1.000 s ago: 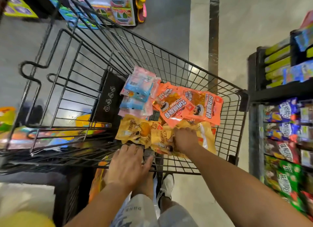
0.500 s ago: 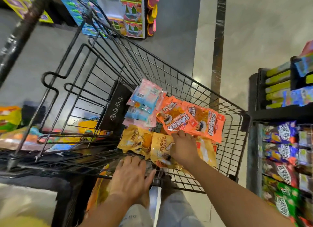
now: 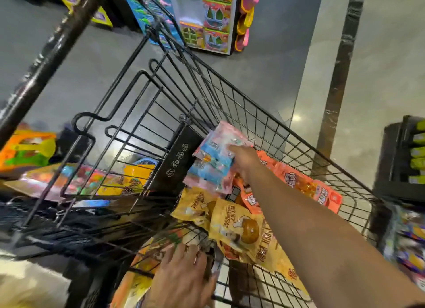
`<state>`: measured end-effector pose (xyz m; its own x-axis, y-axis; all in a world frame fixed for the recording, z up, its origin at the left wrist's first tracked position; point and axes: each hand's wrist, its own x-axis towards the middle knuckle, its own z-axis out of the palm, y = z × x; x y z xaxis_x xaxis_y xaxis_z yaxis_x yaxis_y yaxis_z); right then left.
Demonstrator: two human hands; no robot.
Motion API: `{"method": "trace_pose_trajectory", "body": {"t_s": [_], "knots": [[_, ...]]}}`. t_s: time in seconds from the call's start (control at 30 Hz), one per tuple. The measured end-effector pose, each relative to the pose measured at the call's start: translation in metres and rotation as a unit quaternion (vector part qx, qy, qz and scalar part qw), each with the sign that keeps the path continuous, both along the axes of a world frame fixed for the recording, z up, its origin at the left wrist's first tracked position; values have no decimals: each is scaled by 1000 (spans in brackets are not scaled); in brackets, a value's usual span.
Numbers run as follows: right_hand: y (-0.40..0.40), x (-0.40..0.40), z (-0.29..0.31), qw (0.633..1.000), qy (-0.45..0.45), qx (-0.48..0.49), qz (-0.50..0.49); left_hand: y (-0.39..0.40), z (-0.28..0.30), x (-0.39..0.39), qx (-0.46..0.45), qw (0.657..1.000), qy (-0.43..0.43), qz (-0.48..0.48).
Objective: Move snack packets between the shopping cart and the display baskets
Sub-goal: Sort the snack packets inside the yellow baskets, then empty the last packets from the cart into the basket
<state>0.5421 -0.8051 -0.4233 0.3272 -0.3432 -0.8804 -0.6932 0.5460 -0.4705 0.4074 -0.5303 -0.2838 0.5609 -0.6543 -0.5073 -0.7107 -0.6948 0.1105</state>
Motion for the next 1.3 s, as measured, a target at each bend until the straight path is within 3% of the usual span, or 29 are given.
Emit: {"method": "trace_pose_trajectory", "body": {"t_s": [0.23,0.4,0.6,0.7,0.87,1.13,1.23,1.3], "knots": [[1,20,-23,996,53,29,-61,-2,-1,-2,13,1000,-27,1],[6,39,-21,992,121,-35,-23,-3,1,1,-2,999,-32,0],[7,47,-27,986,99,-39,-125,-1,-3,-1,-14,999,-45,4],[13,56,-30,987,85,-58,-127,0,-3,-1,-17,999,-40,4],[18,58,-40,990,90,-8,-108,-1,-6,-2,-33,999,-35,18],[9,6,7,982,-36,86,-164,-4,0,0,-42,996,46,69],[2,-39,38,968,-102,107,-201,-15,-3,15,-78,982,78,153],[-5,-71,56,963,-118,110,-214,-31,-18,39,-126,944,140,271]]}}
